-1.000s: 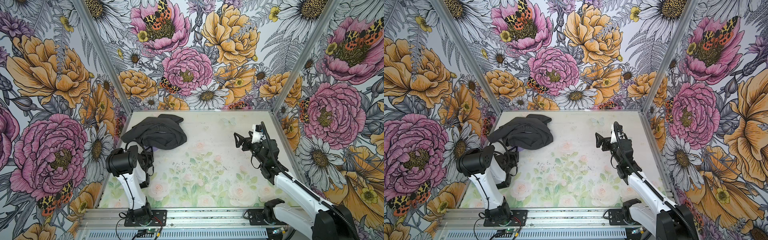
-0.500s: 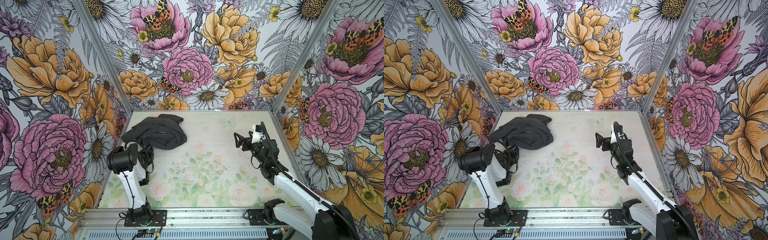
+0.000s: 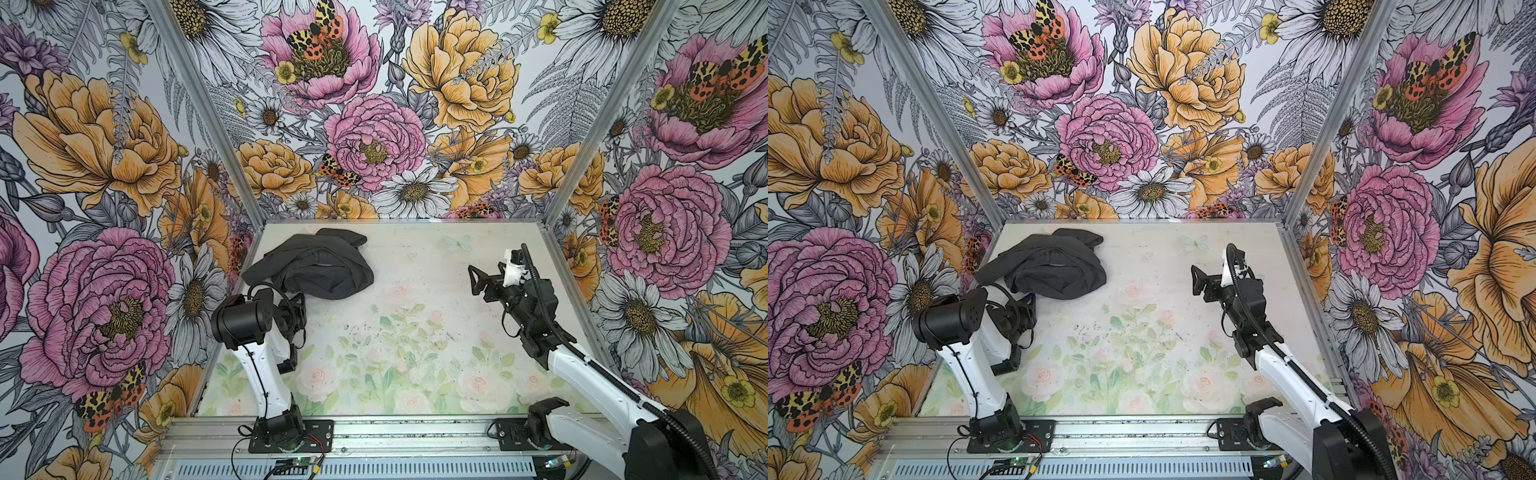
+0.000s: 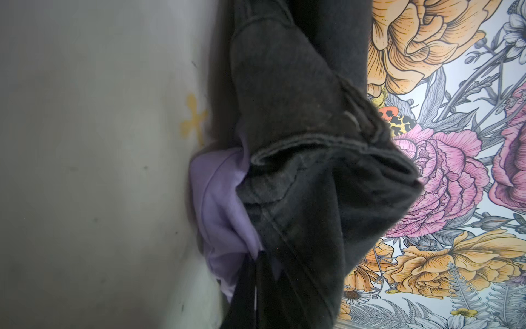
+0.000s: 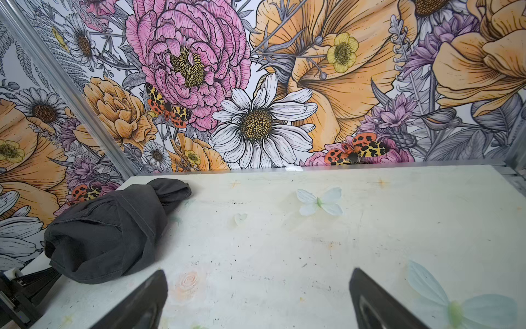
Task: Pick out a specific cloth from the pile
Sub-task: 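Pull the lavender shirt out from under the grey cloth with the left gripper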
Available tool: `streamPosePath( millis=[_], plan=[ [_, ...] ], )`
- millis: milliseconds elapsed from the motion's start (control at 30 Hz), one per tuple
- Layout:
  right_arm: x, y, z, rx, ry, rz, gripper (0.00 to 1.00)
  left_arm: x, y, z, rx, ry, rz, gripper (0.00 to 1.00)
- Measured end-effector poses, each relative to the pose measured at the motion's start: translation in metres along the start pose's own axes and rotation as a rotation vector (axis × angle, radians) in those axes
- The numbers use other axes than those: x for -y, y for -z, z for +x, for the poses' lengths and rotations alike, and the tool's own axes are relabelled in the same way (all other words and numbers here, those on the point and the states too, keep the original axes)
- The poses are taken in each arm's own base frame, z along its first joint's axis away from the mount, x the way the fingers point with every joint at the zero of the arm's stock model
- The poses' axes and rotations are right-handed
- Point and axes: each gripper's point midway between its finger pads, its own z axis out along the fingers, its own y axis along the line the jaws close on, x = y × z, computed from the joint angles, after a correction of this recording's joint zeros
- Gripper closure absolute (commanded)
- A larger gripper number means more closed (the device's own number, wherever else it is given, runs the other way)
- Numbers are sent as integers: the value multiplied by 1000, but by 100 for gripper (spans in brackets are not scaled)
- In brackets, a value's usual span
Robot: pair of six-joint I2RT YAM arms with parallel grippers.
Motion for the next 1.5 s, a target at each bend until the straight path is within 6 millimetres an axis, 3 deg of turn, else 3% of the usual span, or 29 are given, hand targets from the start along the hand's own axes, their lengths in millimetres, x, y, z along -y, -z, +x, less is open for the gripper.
streamPosePath(
  millis=[733,800,1100,1367,1500],
  plan=[
    [0,3,-5,14,1,4,1,-4,21,6,3,-102,-80,100],
    [0,3,-5,14,1,4,1,4,23,6,6,-137,-92,100],
    [0,3,-4,14,1,4,0,79,34,2,65,-379,-102,100],
    [0,3,-4,14,1,4,1,92,39,-2,58,-464,-179,100],
    [0,3,-4,14,1,4,1,114,38,0,52,-511,-178,100]
  ],
)
